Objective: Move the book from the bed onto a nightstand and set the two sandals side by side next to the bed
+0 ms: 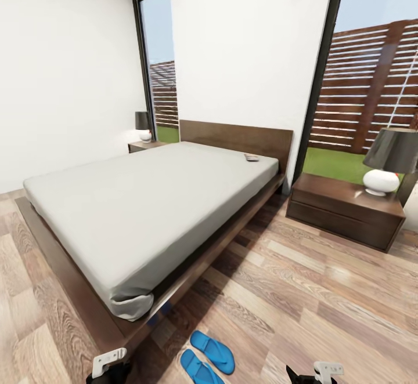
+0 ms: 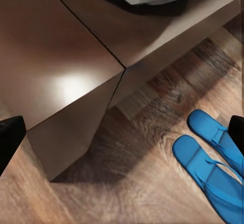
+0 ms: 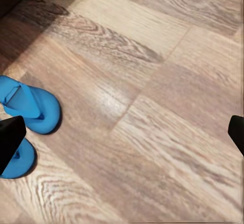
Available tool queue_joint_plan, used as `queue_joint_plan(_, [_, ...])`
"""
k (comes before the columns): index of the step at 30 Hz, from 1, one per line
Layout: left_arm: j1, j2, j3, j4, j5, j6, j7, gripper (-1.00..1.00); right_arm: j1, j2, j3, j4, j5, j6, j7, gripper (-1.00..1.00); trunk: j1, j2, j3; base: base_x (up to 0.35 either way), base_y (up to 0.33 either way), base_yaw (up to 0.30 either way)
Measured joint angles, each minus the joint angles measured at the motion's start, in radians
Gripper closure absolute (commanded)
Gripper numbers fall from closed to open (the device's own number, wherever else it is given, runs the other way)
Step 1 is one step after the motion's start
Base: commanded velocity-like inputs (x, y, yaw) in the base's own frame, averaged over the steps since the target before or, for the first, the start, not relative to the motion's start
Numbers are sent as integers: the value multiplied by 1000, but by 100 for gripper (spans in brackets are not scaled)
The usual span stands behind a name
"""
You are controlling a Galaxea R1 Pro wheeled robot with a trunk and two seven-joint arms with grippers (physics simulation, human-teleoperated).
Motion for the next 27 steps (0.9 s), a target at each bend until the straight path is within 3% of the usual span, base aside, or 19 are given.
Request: queue_joint_plan(27, [0, 0, 0, 0, 0, 0, 0, -100, 1, 0, 0, 0, 1, 0, 0, -100, 0, 0, 0, 0, 0, -273])
